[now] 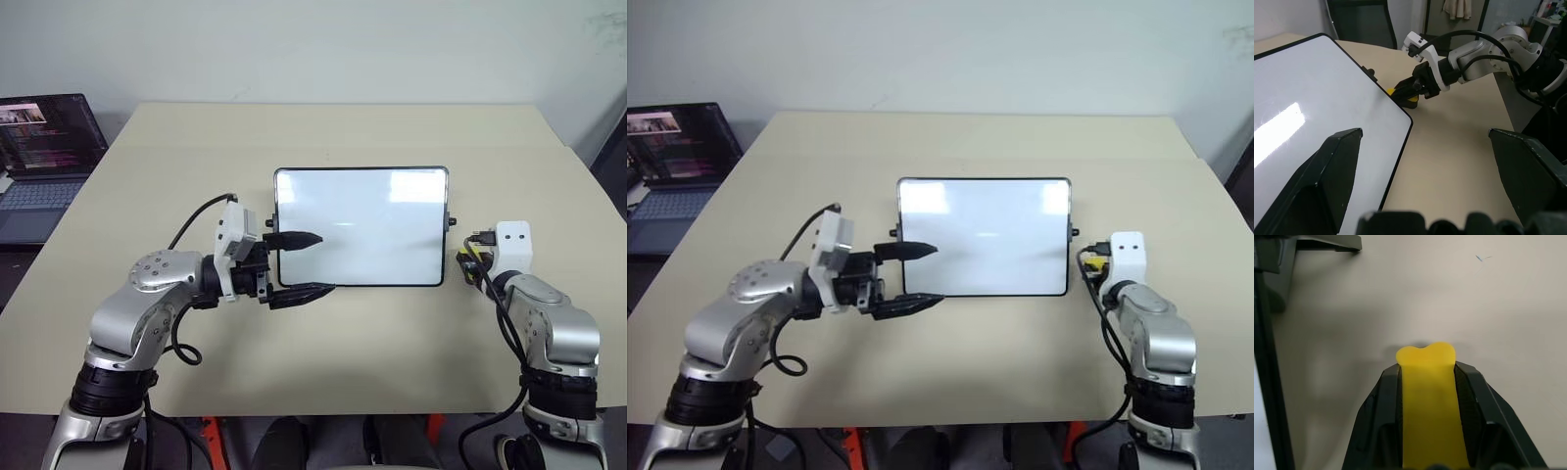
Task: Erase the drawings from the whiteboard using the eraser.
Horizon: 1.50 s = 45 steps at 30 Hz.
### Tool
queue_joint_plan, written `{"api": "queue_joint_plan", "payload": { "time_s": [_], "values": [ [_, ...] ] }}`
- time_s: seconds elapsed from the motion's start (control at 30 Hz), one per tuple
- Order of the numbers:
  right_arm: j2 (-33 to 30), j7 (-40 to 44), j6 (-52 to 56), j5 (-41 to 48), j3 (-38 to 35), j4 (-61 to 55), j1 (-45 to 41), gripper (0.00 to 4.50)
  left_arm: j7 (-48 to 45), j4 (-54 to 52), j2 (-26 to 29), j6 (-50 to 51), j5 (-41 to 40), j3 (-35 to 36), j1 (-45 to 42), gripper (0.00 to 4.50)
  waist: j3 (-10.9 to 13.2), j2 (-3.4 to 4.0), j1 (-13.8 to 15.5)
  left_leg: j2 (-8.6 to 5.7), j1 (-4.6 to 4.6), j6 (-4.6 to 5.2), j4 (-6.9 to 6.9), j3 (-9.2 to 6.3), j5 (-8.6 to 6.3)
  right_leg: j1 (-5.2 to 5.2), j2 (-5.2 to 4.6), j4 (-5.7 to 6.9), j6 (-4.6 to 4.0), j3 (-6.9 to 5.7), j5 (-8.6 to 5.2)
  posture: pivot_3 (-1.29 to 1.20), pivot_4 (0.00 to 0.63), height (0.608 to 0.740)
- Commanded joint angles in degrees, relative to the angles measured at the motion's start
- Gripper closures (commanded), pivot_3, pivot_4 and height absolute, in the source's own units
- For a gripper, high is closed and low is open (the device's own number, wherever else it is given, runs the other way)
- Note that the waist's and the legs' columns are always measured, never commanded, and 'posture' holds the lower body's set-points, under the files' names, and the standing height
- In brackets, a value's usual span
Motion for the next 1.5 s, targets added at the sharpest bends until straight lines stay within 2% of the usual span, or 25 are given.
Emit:
{"api": "queue_joint_plan", "payload": {
  "time_s": [0.03,0.37,0.47,0.63,0.7,0.93,1.17,1.37,1.43,1.5],
  "values": [
    [-0.9,0.0,-2.2,0.6,-0.5,1.0,-1.0,3.32,-0.7,-1.2,0.2,-1.1,0.1,0.0,-0.6,0.0,0.0,0.0,0.0,0.0,0.0,0.0,0.0,0.0,0.0,0.0,0.0,0.0,0.0,0.0,0.0,0.0,0.15,0.74],
    [-1.3,-0.2,-3.5,1.7,-0.5,3.2,-1.7,3.32,-1.5,0.1,0.1,-1.7,1.1,-0.1,-1.3,0.0,0.0,0.0,0.0,0.0,0.02,0.0,0.02,0.0,0.0,0.03,0.0,0.01,0.0,0.0,0.0,0.0,0.15,0.74],
    [-1.2,-0.4,-3.2,2.1,-0.4,2.9,-1.6,2.43,-1.6,0.3,0.0,-1.9,1.3,-0.2,-1.4,0.0,0.0,0.0,0.0,0.0,0.02,0.0,0.02,0.0,0.0,0.03,0.0,0.01,0.0,0.0,0.0,0.0,0.15,0.74],
    [-1.4,-0.6,-2.7,2.7,-0.4,2.2,-1.4,0.62,-1.7,0.6,0.0,-2.1,1.4,-0.1,-1.5,0.0,0.0,0.0,0.0,0.0,0.02,0.0,0.01,0.0,0.0,0.03,0.0,0.0,0.0,0.0,0.0,0.0,0.15,0.74],
    [-1.4,-0.8,-2.5,2.8,-0.5,2.0,-1.4,0.03,-1.7,0.6,0.0,-2.1,1.4,-0.1,-1.4,0.0,0.0,0.0,0.0,0.0,0.02,0.0,0.01,0.0,0.0,0.03,0.0,0.0,0.0,0.0,0.0,0.0,0.15,0.74],
    [-0.6,-2.2,0.6,3.7,-1.8,-1.1,-2.0,0.03,-1.6,0.5,0.3,-2.1,1.5,0.2,-1.2,0.0,0.0,0.0,0.0,0.0,0.01,0.0,0.01,0.0,0.0,0.02,0.0,0.0,0.0,0.0,0.0,0.0,0.15,0.74],
    [-1.0,-4.6,7.2,5.2,-5.6,-11.3,-2.1,0.03,2.0,-0.7,0.7,-0.6,0.7,3.3,0.2,0.0,0.0,0.0,0.0,0.0,0.0,0.0,0.01,-0.02,0.0,0.02,0.0,-0.01,0.0,0.0,0.0,0.0,0.15,0.74],
    [0.7,-6.2,11.8,5.6,-9.1,-20.9,1.4,0.03,16.1,-5.9,-3.1,1.7,3.0,5.8,7.0,0.0,0.0,0.0,0.1,0.01,0.0,0.0,-0.01,-0.04,0.0,0.02,-0.01,-0.03,0.03,0.0,-0.02,0.0,0.15,0.74],
    [1.3,-6.0,10.1,5.4,-8.8,-22.4,3.9,0.03,21.0,-7.4,-5.2,0.2,6.1,5.2,9.6,0.0,0.0,0.0,0.1,0.01,-0.01,0.01,0.0,-0.04,-0.01,0.03,-0.02,-0.03,0.05,0.01,-0.03,0.0,0.15,0.74],
    [2.6,-5.0,4.5,5.1,-7.3,-23.7,9.6,0.03,28.6,-9.5,-9.6,-1.1,9.7,4.7,12.8,0.0,0.0,0.0,0.2,0.0,0.0,0.01,-0.01,-0.04,-0.01,0.04,-0.03,-0.04,0.05,0.01,-0.03,0.0,0.15,0.74]
  ]
}}
